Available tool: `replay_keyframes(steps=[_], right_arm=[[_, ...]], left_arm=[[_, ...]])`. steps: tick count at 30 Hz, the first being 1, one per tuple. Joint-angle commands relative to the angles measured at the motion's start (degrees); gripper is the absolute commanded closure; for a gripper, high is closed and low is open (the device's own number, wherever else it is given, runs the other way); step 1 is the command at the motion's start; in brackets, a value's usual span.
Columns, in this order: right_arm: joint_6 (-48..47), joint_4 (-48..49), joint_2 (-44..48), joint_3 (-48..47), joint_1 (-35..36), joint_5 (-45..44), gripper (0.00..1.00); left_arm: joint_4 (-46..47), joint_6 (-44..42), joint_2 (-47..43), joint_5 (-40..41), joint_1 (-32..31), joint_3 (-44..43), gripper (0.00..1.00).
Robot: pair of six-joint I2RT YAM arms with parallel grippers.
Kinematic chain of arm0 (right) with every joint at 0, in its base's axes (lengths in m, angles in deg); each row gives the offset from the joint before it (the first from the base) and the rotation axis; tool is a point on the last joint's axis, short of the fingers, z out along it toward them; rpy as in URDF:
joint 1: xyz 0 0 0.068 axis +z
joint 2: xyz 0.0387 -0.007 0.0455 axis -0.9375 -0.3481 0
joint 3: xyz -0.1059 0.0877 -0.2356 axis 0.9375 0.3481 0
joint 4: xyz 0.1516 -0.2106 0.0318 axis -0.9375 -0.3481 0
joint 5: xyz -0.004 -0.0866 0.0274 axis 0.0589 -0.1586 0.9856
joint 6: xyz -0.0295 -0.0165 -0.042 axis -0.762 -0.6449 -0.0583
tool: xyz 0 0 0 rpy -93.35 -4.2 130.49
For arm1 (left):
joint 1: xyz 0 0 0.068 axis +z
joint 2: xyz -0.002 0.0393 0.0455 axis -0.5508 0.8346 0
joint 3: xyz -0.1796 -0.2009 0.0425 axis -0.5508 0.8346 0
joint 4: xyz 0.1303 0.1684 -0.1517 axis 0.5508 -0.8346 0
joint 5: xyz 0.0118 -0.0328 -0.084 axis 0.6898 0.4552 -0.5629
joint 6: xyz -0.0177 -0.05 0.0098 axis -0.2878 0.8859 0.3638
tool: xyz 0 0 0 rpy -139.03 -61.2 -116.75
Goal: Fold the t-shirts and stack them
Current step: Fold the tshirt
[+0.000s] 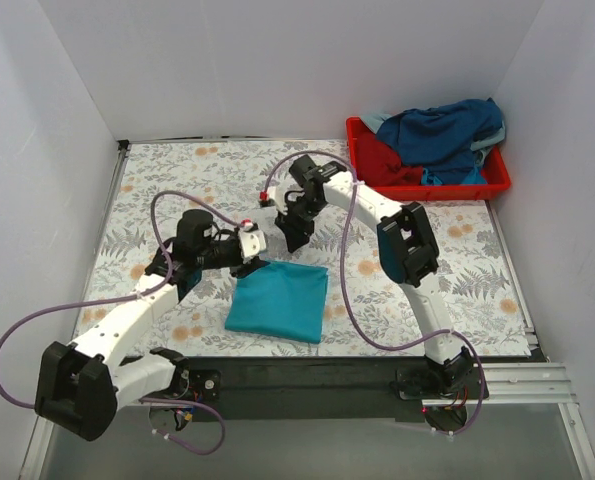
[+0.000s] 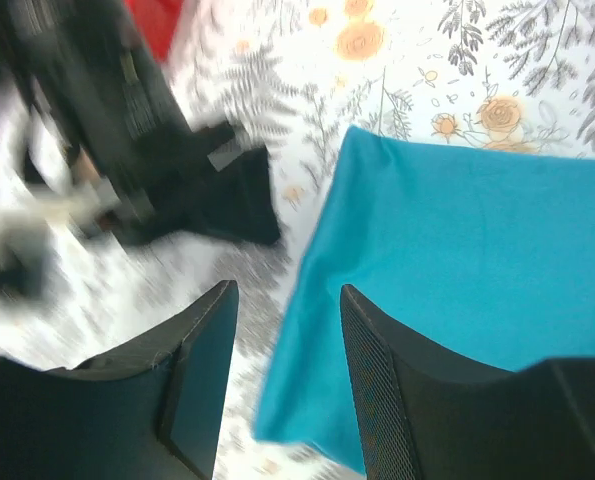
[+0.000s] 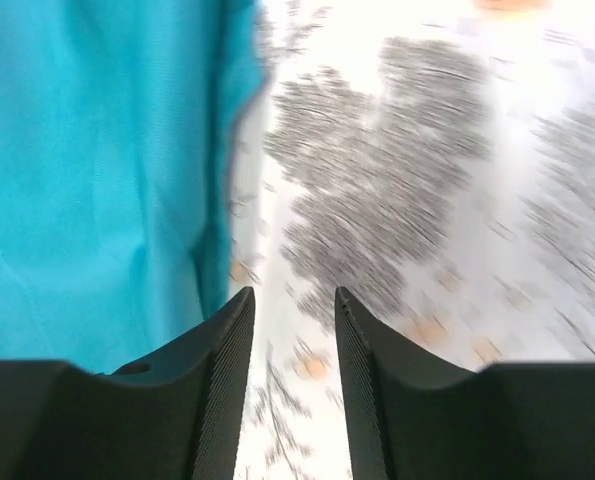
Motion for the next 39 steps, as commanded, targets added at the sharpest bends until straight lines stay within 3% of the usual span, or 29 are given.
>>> replay_keyframes(steps=[1, 4, 8, 10, 14, 18, 26, 31, 35, 39], right_arm=[[4.51, 0.29, 7.27, -3.27, -4.28, -5.86, 0.54], [6.18, 0.29, 12.36, 2.16, -5.26, -5.6, 0.54], [10.91, 0.46, 18.69, 11.91, -5.08, 4.38, 0.62], [15.04, 0.9, 20.11, 15.09, -4.38, 8.27, 0.68], [20.85, 4.76, 19.23, 22.47, -2.97, 17.23, 0.71], [28.06, 13.2, 16.78, 28.81, -2.62, 15.16, 0.71], [29.65, 16.46, 8.25, 26.19, -6.31, 3.91, 0.7], [28.33, 16.02, 3.68, 19.6, -9.11, 1.09, 0.69], [29.2, 15.67, 1.74, 10.48, -12.11, 5.9, 0.66], [29.82, 15.67, 9.08, 12.45, -12.29, 12.05, 0.55]], left_arm=[[-11.35, 19.13, 2.74, -0.38, 4.64, -5.42, 0.56], [-18.29, 26.96, 10.03, -3.8, 8.67, -12.09, 0.56], [-27.27, 32.06, 19.26, -8.64, 9.92, -18.61, 0.56], [-27.98, 36.52, 23.64, -8.82, 10.18, -19.15, 0.58], [-25.79, 42.61, 29.45, -8.03, 12.2, -18.89, 0.66], [-23.76, 46.65, 34.64, -6.71, 13.52, -19.59, 0.66], [-17.0, 53.77, 44.14, -7.06, 16.51, -18.53, 0.67], [-13.48, 55.8, 51.34, -5.05, 17.74, -25.81, 0.68], [-13.83, 54.58, 52.68, -6.8, 18.89, -34.17, 0.67], [-19.08, 50.53, 49.0, -10.04, 19.15, -40.59, 0.61]])
